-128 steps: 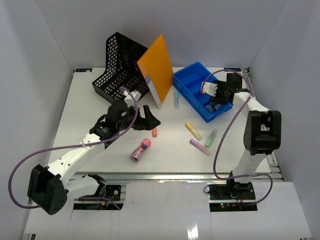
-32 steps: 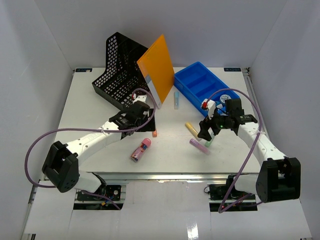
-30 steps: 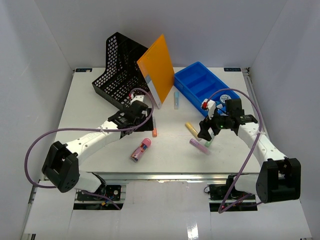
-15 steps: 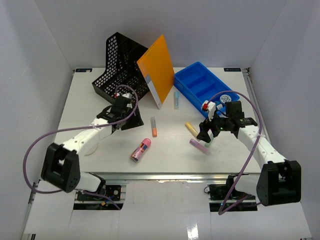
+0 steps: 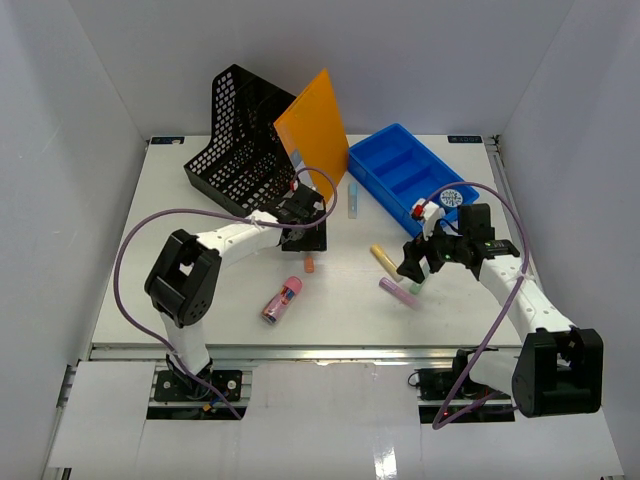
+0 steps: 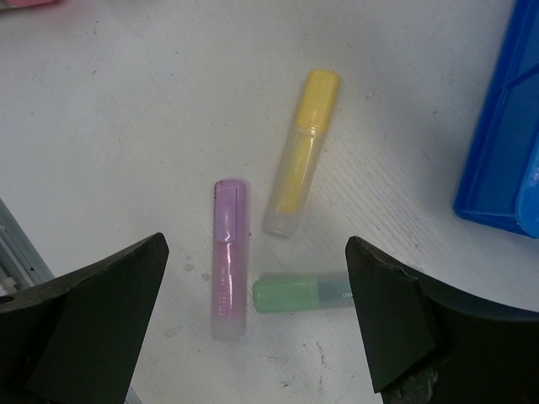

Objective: Organize the desk

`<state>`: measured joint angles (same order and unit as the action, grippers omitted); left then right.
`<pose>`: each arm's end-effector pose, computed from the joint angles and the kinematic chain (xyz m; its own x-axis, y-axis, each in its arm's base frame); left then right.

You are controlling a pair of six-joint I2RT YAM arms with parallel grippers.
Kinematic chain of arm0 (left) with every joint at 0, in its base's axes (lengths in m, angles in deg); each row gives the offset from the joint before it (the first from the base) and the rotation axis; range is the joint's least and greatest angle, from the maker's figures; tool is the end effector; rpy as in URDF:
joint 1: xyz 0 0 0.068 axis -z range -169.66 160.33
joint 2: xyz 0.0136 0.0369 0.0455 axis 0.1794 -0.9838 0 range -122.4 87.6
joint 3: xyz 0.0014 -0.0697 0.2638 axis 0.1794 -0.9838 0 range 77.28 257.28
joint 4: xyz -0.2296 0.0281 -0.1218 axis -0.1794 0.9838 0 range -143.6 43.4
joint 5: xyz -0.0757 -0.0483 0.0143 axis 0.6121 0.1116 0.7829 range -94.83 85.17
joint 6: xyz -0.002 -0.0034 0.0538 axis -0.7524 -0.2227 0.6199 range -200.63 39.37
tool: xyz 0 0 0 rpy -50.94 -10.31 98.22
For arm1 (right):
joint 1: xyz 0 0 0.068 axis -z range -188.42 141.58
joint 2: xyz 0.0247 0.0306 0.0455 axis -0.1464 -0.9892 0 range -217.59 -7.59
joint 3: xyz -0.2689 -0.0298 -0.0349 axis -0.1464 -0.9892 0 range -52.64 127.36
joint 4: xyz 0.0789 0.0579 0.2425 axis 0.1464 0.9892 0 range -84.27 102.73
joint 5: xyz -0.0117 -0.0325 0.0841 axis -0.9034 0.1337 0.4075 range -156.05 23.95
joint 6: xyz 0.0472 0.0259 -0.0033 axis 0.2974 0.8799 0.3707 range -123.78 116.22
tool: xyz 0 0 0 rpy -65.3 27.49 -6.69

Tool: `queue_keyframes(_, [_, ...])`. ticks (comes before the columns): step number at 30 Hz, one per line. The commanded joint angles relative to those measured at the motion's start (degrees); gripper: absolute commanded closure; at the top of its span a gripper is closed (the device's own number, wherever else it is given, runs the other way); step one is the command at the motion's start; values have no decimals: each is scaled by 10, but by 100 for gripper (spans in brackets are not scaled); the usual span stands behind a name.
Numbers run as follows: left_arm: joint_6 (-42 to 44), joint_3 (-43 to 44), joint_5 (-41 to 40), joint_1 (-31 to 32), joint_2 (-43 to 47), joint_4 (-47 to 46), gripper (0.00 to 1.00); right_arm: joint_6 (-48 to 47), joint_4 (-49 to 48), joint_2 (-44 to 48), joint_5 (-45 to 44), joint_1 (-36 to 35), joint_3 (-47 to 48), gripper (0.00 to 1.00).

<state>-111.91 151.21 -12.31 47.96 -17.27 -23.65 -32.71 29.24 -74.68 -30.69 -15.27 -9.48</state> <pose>0.3052 -0.2295 0.1987 -0.8796 0.0281 -0.4749 0.1153 0.9811 -0.1554 0.2310 0.0485 0.2361 -0.4051 -0.4460 -0.7981 -0.7791 0.6253 0.0460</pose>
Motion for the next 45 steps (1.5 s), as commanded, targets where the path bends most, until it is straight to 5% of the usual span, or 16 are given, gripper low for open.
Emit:
queue_keyframes(1, [14,28,-68,8,-1,29,26,6,-18,9,16,5,-5,8])
queue_keyframes(14, [9,43,-58,9,-60,23,39,8,-18,16,27,16,-11,8])
queue_keyframes(29, [-3,10,19,40,-25,-37,87,-3,-15,34,52,23,-12,8])
queue_keyframes(38, [-73,-12,238,60,18,-237,94,53,-5,25,152,42,33,8])
queue_keyframes(45, [-153,-3,323,73,-24,-421,95,268,-46,6,94,56,87,11])
